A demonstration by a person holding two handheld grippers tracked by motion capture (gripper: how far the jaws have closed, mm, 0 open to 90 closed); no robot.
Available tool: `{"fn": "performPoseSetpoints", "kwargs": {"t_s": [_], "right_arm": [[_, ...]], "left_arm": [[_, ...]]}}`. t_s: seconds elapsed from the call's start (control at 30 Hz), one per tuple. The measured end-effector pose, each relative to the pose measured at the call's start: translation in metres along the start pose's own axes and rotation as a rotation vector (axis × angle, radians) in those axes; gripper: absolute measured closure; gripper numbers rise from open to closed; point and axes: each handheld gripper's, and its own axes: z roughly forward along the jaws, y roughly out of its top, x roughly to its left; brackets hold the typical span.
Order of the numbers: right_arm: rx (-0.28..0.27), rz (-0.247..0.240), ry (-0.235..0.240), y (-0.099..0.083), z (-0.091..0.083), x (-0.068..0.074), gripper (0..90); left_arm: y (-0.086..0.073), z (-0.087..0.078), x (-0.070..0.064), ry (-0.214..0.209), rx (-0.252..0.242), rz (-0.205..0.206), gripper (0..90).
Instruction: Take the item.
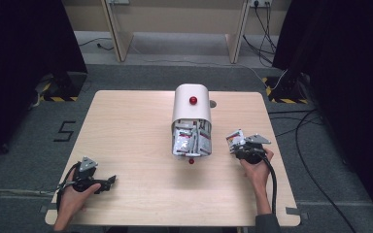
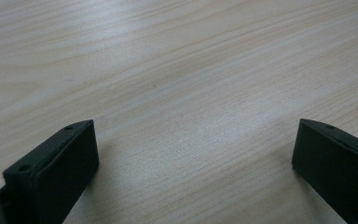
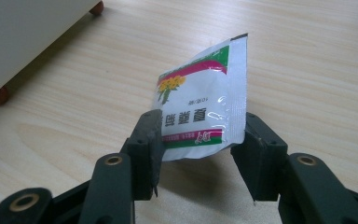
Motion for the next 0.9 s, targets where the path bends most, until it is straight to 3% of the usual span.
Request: {"fn": "performPoseSetpoints", "kwargs": {"t_s": [0.7,0.9], "right_arm": [[0.064,0.0,-0.013,-0.0003,0.0052,0.0047,37.8],[0.074,-0.004,-0.017,0.0002,0.0051,0.0063,37.1]], "left_arm": [[-0.0002,-0.0002,0.0,0.0,0.0,0.0,0.0],[-0.0002,-0.0002,0.0,0.0,0.0,0.0,0.0]]}}
